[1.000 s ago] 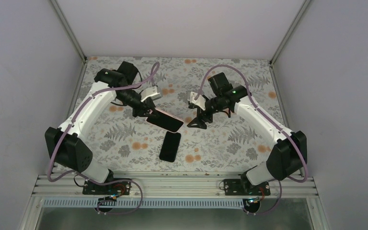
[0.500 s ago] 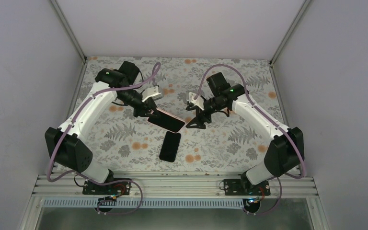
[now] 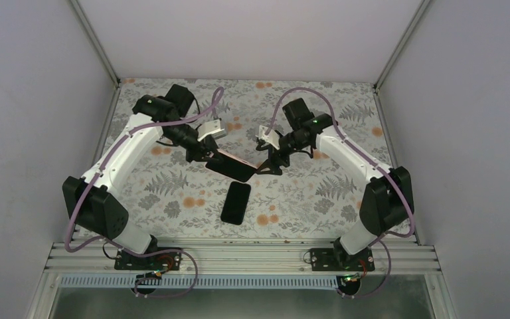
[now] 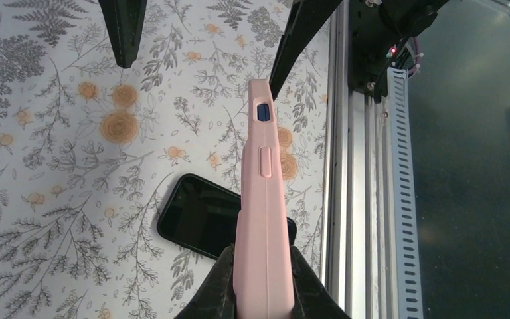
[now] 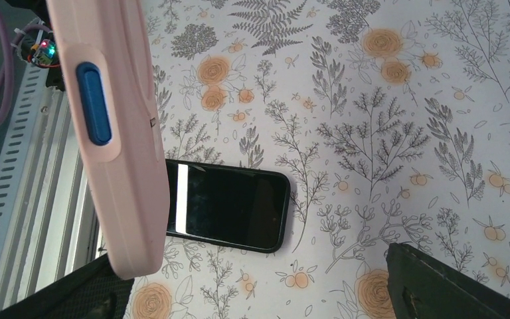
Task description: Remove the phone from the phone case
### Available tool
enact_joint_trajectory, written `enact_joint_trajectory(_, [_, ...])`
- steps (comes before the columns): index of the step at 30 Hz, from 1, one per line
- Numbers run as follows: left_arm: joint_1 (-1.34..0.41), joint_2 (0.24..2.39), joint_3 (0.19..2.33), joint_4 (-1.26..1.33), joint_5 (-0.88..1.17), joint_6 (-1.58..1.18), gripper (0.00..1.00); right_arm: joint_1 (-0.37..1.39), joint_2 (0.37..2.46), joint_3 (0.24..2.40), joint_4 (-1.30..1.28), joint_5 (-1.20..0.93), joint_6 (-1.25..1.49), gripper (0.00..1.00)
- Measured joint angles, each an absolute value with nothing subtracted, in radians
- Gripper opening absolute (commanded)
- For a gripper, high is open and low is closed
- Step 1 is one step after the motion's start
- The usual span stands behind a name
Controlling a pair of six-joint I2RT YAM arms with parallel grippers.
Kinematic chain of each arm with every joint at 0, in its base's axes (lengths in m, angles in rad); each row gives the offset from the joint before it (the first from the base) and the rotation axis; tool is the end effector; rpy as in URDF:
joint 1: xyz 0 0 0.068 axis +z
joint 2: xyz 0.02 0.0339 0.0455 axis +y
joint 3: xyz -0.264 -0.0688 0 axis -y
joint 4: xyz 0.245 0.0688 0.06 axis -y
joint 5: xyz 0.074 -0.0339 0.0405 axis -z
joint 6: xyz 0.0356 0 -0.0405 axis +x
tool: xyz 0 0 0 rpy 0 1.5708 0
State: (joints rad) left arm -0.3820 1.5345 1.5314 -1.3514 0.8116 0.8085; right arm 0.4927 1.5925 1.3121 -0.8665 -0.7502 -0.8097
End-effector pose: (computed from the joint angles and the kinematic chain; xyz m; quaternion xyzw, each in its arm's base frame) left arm 0.2472 -0.1271 0.3404 0.5474 0.7324 -0.3626 0.1800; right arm 0.2695 0.1722 0.2761 -0.6127 0.6768 0.3228 0.2498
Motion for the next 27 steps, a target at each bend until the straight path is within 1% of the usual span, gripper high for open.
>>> enact_joint_trajectory(21, [-0.424,1.519,1.531,-1.234,0.703,0.796,0.02,0.429,1.814,1.566,-1.073,-0.746,-0.956,0.92])
enact_joint_trajectory(27, [-0.430,1.517,1.531,-1.216,0.695,0.796,0.02,0.410,1.828,1.596,-1.113,-0.746,-0.986,0.92])
